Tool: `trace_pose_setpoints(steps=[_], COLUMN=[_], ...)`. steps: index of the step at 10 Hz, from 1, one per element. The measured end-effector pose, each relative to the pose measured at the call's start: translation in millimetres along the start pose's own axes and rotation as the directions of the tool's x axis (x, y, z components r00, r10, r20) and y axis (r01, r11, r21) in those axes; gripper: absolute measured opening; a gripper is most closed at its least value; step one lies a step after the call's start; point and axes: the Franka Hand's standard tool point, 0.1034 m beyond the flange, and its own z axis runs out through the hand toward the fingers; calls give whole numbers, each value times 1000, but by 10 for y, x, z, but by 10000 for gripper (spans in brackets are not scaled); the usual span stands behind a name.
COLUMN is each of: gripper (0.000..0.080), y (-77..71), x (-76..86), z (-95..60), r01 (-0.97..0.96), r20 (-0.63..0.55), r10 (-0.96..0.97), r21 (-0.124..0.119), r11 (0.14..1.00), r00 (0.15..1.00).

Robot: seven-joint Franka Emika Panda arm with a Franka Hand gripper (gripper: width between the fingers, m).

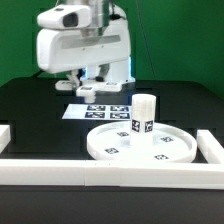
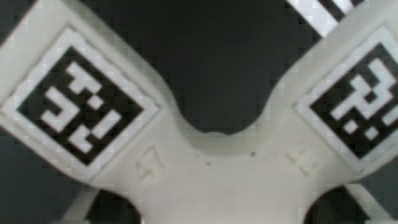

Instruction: Assemble round table

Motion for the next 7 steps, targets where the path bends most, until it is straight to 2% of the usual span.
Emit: trace_pose_setpoints(steps=[2, 6, 7], gripper=[445, 445, 445], y=[-106, -95, -154], x=[146, 124, 211], z=[-59, -42, -157], r01=[-25, -26, -37], r20=[1, 5, 30], r10=[25, 26, 36], r21=[4, 7, 29], r11=[1000, 1000, 999], r00=[1000, 1000, 999])
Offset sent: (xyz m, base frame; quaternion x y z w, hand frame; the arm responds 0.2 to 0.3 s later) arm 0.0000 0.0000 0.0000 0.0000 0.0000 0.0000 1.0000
